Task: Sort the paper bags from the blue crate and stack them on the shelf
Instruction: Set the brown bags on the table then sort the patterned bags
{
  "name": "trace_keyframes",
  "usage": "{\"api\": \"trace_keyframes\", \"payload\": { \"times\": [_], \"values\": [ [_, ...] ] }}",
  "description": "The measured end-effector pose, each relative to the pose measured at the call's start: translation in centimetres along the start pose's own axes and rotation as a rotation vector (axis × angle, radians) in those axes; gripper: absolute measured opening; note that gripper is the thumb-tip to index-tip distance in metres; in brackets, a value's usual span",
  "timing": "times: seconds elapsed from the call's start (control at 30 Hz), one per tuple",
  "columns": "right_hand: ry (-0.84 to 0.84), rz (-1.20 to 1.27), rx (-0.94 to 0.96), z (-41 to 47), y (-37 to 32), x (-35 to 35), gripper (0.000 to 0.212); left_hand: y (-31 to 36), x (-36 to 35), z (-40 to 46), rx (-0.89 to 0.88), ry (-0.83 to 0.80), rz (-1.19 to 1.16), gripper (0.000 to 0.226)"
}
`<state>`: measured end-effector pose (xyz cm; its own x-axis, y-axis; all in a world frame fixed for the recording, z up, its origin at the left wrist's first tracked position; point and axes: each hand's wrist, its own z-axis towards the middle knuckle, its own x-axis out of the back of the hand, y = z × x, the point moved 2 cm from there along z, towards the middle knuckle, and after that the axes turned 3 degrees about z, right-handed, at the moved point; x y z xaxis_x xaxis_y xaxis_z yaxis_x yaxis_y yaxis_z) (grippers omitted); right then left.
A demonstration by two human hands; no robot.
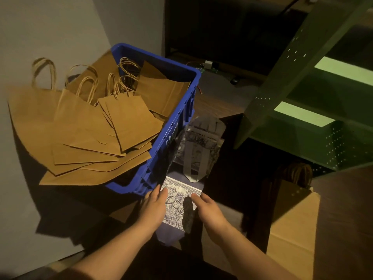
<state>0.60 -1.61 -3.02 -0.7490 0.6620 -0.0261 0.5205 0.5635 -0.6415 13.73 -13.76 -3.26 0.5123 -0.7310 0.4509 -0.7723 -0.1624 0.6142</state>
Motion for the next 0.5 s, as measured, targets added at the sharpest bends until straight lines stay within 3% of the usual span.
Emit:
{"api": "trace_keyframes", "payload": {
  "times": [0.23,0.5],
  "values": [
    [-0.024,0.051,-0.009,0.0,-0.3,0.2,0.019,0.5,0.1,-0.2,0.017,-0.011,-0.006,0.055],
    [0.169,-0.066,0.055,0.2,-1.5,1.9,0.022,3.1,0.9,-2.3,-0.006,0.069,0.023,0.056]
  ]
}}
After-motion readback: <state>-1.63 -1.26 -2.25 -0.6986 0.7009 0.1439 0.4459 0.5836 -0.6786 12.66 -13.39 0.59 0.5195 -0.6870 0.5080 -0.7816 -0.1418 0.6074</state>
